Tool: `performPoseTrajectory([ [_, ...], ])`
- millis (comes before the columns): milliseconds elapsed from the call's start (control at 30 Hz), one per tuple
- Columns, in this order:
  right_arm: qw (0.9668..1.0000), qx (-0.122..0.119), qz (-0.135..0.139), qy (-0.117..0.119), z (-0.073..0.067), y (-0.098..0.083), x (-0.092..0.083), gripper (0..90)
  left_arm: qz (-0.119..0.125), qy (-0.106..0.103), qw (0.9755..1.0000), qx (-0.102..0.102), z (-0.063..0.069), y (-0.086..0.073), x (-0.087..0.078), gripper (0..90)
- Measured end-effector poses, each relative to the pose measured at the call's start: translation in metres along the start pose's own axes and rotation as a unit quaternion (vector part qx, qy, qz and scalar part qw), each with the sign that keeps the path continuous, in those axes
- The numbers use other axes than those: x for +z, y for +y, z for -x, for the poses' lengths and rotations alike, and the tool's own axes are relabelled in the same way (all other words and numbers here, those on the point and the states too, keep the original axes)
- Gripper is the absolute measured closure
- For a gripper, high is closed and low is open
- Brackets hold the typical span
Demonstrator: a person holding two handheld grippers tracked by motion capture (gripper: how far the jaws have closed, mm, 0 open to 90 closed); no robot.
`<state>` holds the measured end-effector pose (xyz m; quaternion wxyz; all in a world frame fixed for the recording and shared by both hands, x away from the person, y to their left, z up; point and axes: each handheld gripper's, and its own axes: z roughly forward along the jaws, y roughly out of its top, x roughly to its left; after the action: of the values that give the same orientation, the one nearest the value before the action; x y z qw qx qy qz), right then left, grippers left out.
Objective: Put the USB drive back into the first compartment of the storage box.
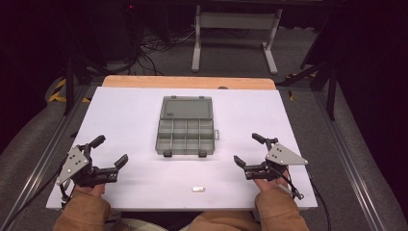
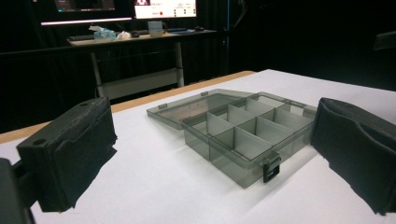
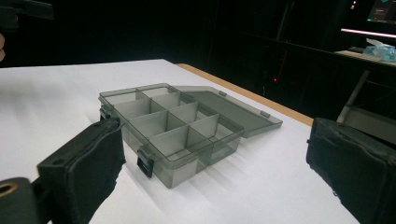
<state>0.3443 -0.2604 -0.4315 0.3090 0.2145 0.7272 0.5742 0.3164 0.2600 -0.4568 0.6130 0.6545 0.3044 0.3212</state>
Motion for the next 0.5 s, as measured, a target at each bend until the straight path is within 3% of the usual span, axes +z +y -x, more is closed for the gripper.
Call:
performPoseTrajectory([
  [200, 0.9999, -0.006, -0.006, 0.006, -0.0029, 0.0014, 0.0021, 5.3, 0.004, -0.001, 1.0, -0.002, 0.0012, 0.0017, -0.0003, 0.9],
  [500, 0.9998, 0.002, -0.011, 0.014, -0.0031, 0.0013, 0.0041, 6.7, 0.002, 0.001, 1.0, 0.003, 0.0002, 0.0008, -0.0004, 0.9],
])
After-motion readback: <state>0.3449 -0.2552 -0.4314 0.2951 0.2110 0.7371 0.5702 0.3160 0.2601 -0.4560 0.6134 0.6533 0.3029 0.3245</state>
